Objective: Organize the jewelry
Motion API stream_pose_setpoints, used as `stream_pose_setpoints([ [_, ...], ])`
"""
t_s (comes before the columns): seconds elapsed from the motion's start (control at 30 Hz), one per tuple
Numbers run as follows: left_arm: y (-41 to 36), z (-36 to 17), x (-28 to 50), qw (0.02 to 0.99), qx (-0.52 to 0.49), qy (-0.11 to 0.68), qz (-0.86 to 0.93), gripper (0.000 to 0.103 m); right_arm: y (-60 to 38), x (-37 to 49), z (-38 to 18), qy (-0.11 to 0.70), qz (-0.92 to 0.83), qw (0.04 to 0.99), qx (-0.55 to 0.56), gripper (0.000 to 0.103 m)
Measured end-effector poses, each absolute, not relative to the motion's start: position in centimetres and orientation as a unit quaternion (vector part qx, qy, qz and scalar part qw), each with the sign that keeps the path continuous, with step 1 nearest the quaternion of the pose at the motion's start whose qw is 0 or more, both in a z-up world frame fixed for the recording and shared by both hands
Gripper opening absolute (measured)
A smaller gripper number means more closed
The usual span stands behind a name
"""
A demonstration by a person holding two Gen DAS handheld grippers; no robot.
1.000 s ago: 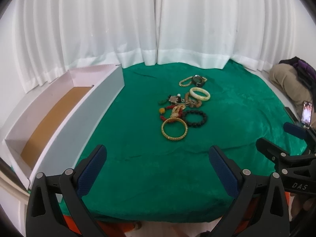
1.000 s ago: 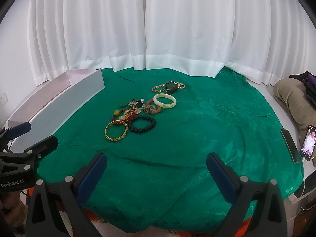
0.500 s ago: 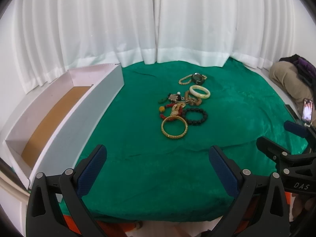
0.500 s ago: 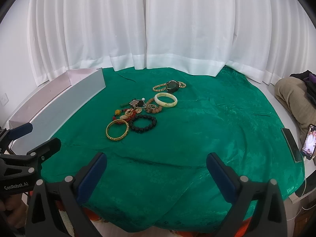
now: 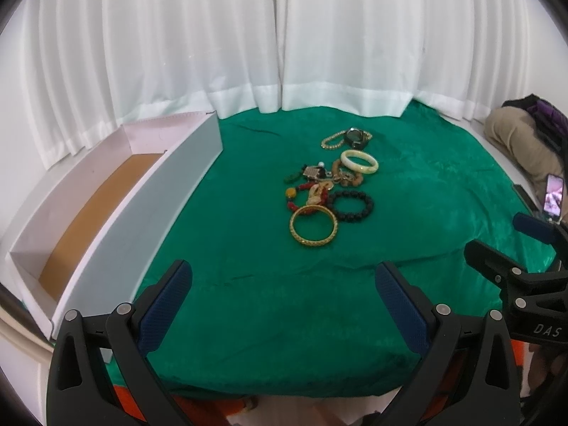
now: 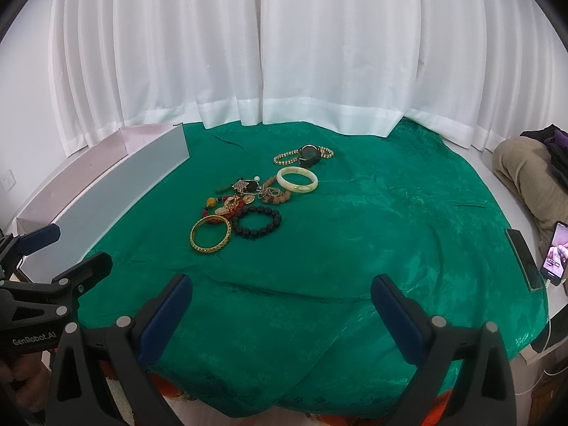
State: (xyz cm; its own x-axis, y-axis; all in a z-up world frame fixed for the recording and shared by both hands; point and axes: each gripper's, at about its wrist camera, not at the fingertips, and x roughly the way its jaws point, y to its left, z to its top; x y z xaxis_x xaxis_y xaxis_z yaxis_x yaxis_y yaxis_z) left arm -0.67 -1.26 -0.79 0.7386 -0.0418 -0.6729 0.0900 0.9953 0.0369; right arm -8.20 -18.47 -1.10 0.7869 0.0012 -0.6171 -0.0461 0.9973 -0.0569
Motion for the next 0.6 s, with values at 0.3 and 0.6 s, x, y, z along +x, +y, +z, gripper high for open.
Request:
stream_pose_setpoints([
  [0.3, -1.61, -1.11, -0.84, 0.93, 0.039, 0.364, -0.036, 0.103, -18.41, -8.31, -1.43, 0.33, 0.013, 0.943, -0.033, 0.102],
  [0.6, -1.75, -1.46, -0.63, 0.928, 0.039, 0.368, -0.039, 0.103, -18.55, -8.33, -1.61, 0.332, 0.013, 0.943, -0.031, 0.102],
])
